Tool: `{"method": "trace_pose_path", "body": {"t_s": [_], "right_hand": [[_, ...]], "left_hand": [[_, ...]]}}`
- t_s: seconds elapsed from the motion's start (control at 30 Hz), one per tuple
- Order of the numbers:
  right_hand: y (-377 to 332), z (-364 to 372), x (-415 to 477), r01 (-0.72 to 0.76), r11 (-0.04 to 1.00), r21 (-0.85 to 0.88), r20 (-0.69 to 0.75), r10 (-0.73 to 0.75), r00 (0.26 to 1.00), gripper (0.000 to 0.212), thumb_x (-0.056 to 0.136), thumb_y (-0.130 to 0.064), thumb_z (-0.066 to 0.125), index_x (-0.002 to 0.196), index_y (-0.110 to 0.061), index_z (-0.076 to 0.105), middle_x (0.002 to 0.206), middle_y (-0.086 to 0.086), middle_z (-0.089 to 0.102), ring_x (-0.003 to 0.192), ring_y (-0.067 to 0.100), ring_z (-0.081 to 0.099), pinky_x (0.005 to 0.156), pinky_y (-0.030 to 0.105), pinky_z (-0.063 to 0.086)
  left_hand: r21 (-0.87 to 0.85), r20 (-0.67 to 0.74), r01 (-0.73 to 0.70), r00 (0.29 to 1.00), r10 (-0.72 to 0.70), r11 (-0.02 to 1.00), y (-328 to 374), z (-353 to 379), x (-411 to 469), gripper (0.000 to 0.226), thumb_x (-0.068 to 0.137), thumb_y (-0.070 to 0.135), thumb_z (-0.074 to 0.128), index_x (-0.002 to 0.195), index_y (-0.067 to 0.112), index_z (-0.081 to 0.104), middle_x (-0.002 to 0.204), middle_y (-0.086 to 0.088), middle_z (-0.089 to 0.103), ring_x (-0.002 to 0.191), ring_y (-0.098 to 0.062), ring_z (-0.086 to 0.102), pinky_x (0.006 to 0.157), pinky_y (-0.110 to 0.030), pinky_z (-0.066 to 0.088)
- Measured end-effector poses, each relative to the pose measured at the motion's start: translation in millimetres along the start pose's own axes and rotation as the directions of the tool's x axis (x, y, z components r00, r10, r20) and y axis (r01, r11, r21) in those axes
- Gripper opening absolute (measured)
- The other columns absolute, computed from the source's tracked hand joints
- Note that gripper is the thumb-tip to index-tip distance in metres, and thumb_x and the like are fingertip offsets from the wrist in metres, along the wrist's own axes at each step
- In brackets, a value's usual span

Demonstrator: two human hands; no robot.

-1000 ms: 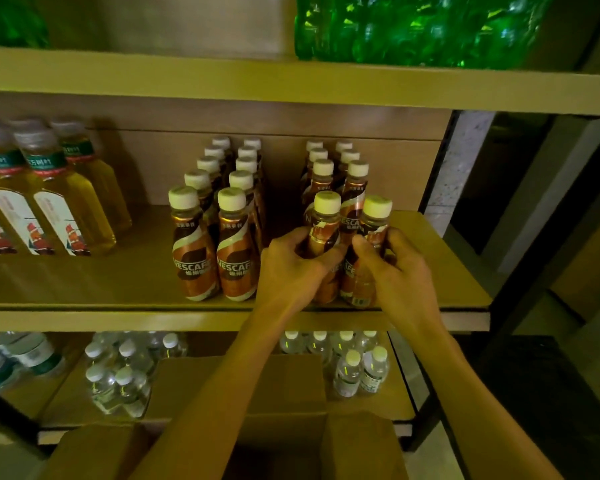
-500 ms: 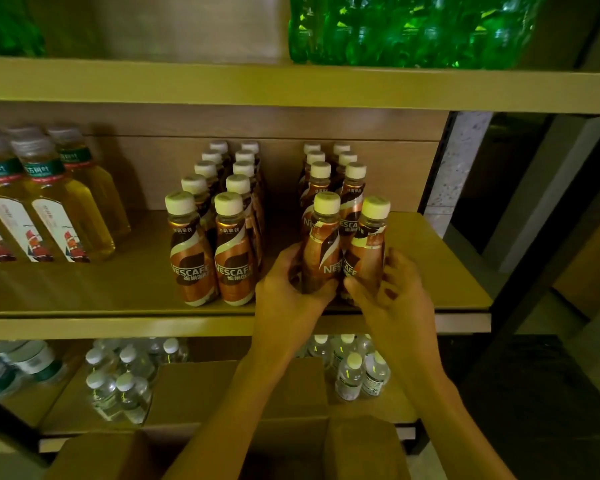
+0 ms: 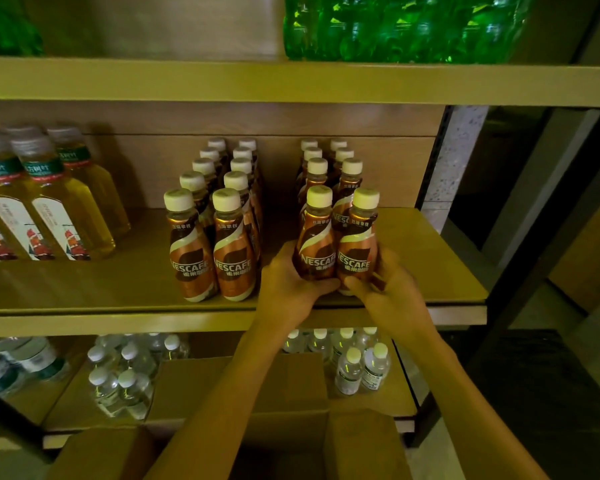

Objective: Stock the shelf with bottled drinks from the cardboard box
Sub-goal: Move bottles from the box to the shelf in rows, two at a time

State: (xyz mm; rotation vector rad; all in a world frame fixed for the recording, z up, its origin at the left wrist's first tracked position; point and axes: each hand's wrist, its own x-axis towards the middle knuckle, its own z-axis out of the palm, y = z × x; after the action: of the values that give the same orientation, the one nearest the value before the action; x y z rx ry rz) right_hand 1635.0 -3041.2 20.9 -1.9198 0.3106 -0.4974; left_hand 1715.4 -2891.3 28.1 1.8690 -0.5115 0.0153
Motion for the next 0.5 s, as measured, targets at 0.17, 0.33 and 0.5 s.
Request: {"method": "trace_pose_path", "body": {"t_s": [0.17, 0.33, 0.5], "right_hand": [[2, -14, 11, -0.006, 0.999, 0.041, 0.13, 0.0, 0.992, 0.066, 0.091, 0.001, 0.066, 0.146, -0.026, 0.041, 0.133, -0.012, 0.06, 0.128, 0.006, 0.053, 0.108, 0.035, 0.046], [5, -10, 4, -0.012, 0.999, 0.038, 0.111, 0.007, 0.994, 0.073, 0.085, -0.02, 0.078, 0.145, -0.033, 0.039, 0.13, -0.02, 0.059, 0.119, -0.001, 0.056, 0.097, 0.023, 0.049], [11, 15, -5, 0.049, 0.992, -0.119, -0.144, -0.066, 0.987, 0.068, 0.08, -0.036, 0.08, 0.139, -0.028, 0.048, 0.12, -0.015, 0.065, 0.105, 0.001, 0.062, 0.087, 0.02, 0.051]], "left_hand": [[-0.017, 0.068, 0.06, 0.996, -0.059, 0.998, -2, -3, 6, 0.068, 0.065, 0.019, 0.092, 0.123, 0.026, 0.057, 0.105, 0.015, 0.066, 0.097, -0.004, 0.063, 0.071, -0.01, 0.042], [0.007, 0.008, 0.018, 1.0, -0.018, 1.0, 0, -1, -3, 0.079, 0.067, 0.024, 0.092, 0.133, 0.026, 0.049, 0.109, 0.02, 0.06, 0.099, 0.001, 0.059, 0.073, -0.006, 0.04], [0.109, -0.135, -0.009, 0.991, 0.023, 0.994, 0, 8, -13, 0.067, 0.071, 0.026, 0.089, 0.129, 0.02, 0.055, 0.118, 0.007, 0.067, 0.106, -0.008, 0.063, 0.068, 0.0, 0.036]]}}
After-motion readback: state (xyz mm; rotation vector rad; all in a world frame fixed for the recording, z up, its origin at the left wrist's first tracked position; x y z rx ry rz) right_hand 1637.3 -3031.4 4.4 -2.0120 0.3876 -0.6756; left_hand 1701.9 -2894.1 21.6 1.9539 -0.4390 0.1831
